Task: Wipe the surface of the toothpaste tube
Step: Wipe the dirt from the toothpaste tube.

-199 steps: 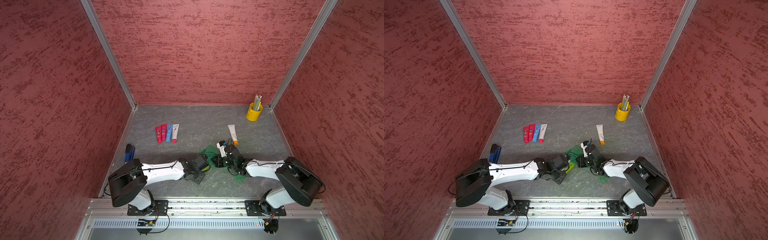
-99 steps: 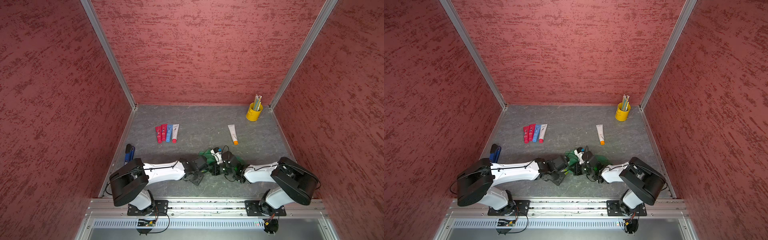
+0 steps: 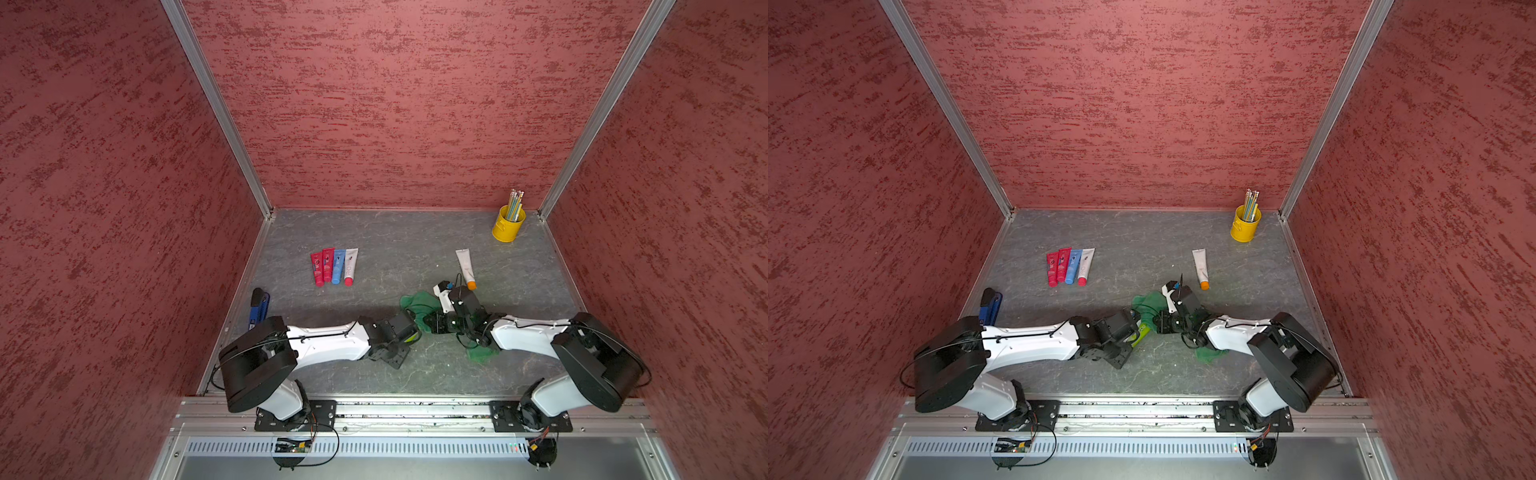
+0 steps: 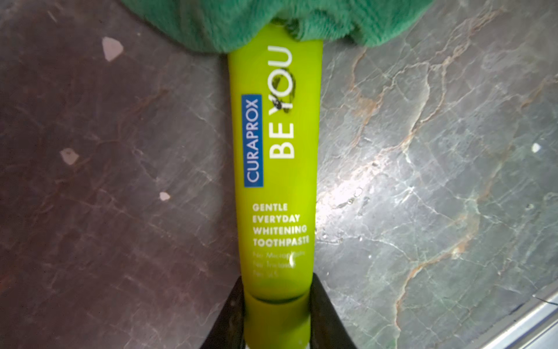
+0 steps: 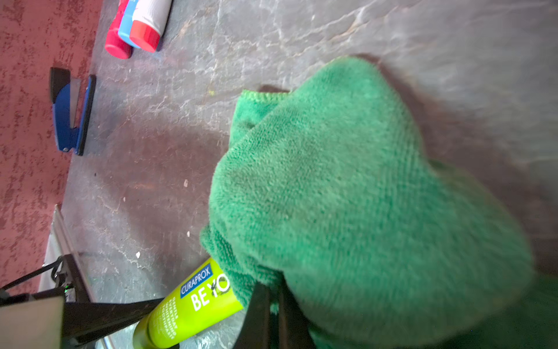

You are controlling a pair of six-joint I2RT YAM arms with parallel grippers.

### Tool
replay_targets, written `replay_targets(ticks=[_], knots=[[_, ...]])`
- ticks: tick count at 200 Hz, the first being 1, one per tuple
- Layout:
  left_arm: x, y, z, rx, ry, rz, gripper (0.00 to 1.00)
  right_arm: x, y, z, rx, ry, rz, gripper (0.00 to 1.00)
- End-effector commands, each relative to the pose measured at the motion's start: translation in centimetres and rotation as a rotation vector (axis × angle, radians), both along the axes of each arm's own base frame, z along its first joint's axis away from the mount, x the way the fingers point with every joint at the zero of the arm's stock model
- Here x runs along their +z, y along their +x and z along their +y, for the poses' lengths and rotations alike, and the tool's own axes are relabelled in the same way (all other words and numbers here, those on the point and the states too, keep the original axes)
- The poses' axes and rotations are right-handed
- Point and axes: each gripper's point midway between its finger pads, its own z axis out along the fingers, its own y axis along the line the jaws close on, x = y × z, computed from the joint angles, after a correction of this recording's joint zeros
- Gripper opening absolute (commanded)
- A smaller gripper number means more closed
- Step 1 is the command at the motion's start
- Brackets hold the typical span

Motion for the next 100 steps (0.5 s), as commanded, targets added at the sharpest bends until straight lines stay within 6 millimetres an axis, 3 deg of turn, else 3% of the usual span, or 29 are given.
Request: replay_targets(ticks=[1,33,52,77,100], knots=[[0.6,0.5,-1.2,-0.022,-0.029,-0.023,0.03,-0.7,-2.9,2.2,0.109,0.056,0.067,0.0],[0.6,0.6,-1.3,-0.024,-0.036,-0.022,0.03,-0.1,-8.0,6.8,0.275,0.181,0.143,0.0],[0.5,0.6,-1.4,-0.026,-0.032,-0.02,0.02,-0.2,-9.7,7.9,0.321,0.211,0.171,0.0],[0.6,0.5,-1.3,-0.025,-0.034,-0.024,0.02,-1.5,-8.4,6.7,0.266,0.129,0.149,0.0],[0.9,0.5,-1.1,-0.021,-0.043,-0.031,0.02,-2.3,-5.3,3.4,0.153,0.062,0.12,0.0]])
